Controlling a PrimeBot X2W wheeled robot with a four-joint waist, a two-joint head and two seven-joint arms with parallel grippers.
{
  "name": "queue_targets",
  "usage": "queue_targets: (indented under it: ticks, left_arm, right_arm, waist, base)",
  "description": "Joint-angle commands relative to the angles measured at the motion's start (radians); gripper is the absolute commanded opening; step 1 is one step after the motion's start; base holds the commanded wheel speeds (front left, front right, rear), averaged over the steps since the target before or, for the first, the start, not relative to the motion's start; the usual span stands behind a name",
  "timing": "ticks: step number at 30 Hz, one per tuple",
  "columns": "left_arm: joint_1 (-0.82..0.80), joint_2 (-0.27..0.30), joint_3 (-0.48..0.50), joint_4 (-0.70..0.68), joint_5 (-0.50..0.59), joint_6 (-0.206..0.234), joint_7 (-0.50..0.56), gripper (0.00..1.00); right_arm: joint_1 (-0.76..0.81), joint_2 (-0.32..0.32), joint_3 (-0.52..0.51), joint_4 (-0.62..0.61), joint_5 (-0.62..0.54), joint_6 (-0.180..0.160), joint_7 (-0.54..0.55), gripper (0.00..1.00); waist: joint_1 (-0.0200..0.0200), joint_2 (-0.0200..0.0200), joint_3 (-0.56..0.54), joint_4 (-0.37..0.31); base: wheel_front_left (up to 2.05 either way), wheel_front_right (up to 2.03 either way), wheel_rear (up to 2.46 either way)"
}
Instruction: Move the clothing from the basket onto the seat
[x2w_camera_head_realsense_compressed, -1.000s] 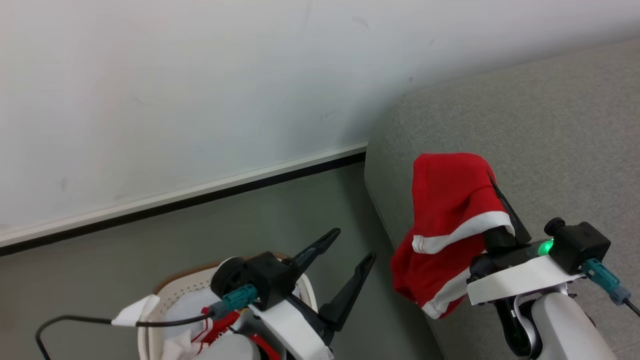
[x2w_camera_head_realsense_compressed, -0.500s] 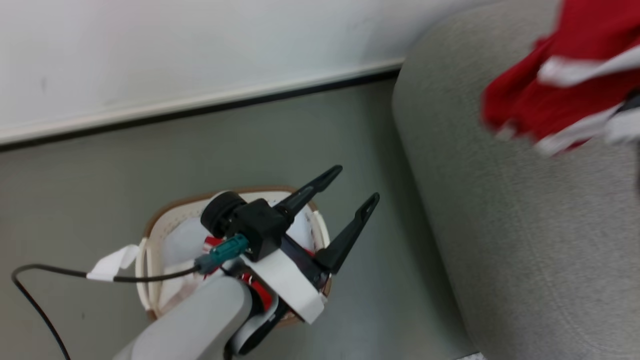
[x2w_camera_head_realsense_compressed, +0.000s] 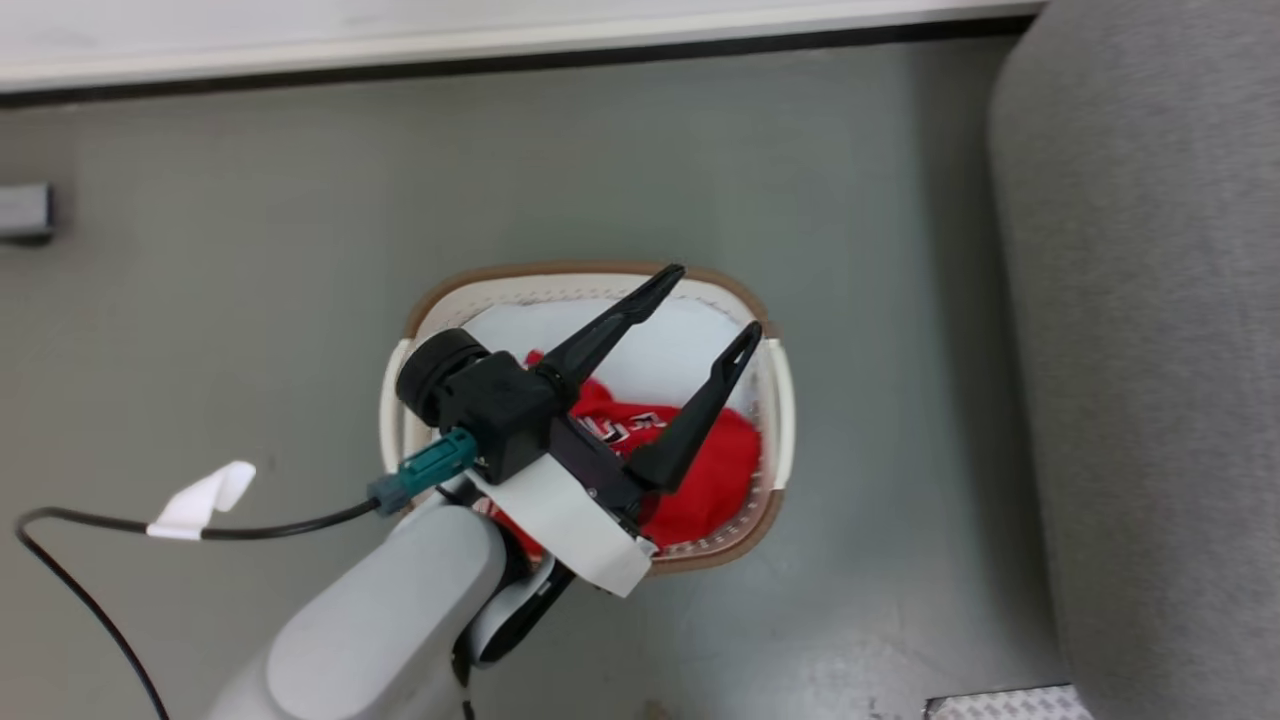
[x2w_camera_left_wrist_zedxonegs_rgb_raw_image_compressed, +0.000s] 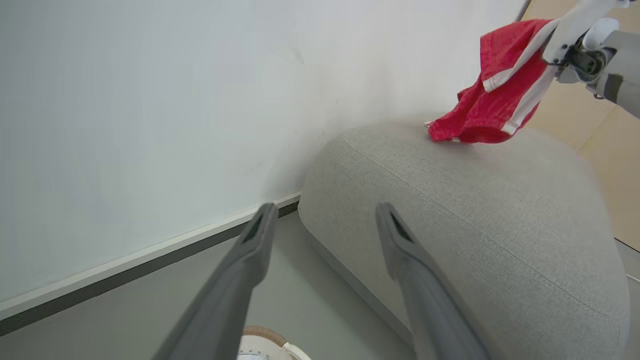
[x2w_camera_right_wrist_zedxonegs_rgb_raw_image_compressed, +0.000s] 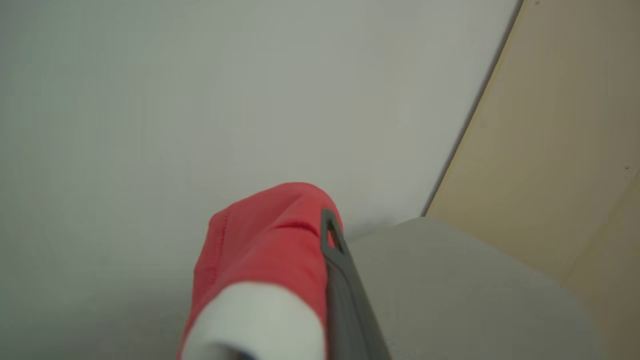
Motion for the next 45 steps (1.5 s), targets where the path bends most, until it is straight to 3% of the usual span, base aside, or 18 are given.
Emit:
queue_targets:
  ticks: [1,4,7,8,15,22,27,34,40,45]
  left_arm:
    - [0.014,0.009,0.007,0.007,-0.006,-0.002,-0.013,1.0]
    - [0.037,0.02,0.013,0.021,-0.018,-0.006,-0.018,1.0]
    - [0.054,0.034,0.02,0.035,-0.02,-0.01,-0.022,1.0]
    - [0.059,0.04,0.023,0.038,-0.022,-0.012,-0.024,1.0]
    - [0.103,0.058,0.06,0.052,-0.034,0.008,-0.03,1.0]
    - [0.196,0.062,0.099,0.065,-0.067,0.036,-0.033,1.0]
    - [0.273,0.071,0.139,0.065,-0.08,0.057,-0.033,1.0]
    - [0.411,0.06,0.246,0.056,-0.077,0.09,-0.033,1.0]
    - [0.55,0.036,0.382,0.056,-0.044,0.119,-0.033,1.0]
    - [0.647,0.0,0.489,0.051,0.006,0.118,-0.033,1.0]
  right_arm:
    - [0.031,0.029,-0.055,0.008,-0.038,-0.002,-0.005,0.0]
    - [0.061,0.073,-0.157,0.031,-0.121,-0.002,-0.033,0.02]
    - [0.082,0.108,-0.218,0.066,-0.182,-0.002,-0.072,0.47]
    - [0.09,0.123,-0.221,0.085,-0.195,-0.002,-0.084,1.0]
    - [0.157,0.189,-0.167,0.165,-0.237,-0.002,-0.165,1.0]
    - [0.32,0.268,-0.022,0.164,-0.168,-0.002,-0.182,1.0]
    - [0.466,0.287,0.154,0.099,-0.028,-0.002,-0.182,1.0]
    - [0.698,0.286,0.504,-0.076,0.248,-0.002,-0.181,1.0]
    - [0.877,0.287,0.689,-0.234,0.383,-0.002,-0.181,1.0]
    - [0.957,0.287,0.764,-0.279,0.455,-0.002,-0.181,1.0]
  waist:
    - [-0.0002,0.0,0.05,0.054]
    - [-0.0002,0.0,0.055,0.063]
    - [-0.0002,0.0,0.045,0.054]
    - [-0.0002,0.0,0.037,0.049]
    - [-0.0002,0.0,-0.062,-0.008]
    - [-0.0002,0.0,-0.207,-0.065]
    - [-0.0002,0.0,-0.3,-0.086]
    - [-0.0002,0.0,-0.409,-0.075]
    - [-0.0002,0.0,-0.483,-0.036]
    - [-0.0002,0.0,-0.519,-0.01]
  base:
    - [0.0,0.0,0.0]
    - [0.0,0.0,0.0]
    - [0.0,0.0,0.0]
    - [0.0,0.0,0.0]
    - [0.0,0.0,0.0]
    - [0.0,0.0,0.0]
    - [0.0,0.0,0.0]
    - [0.0,0.0,0.0]
    - [0.0,0.0,0.0]
    - [0.0,0.0,0.0]
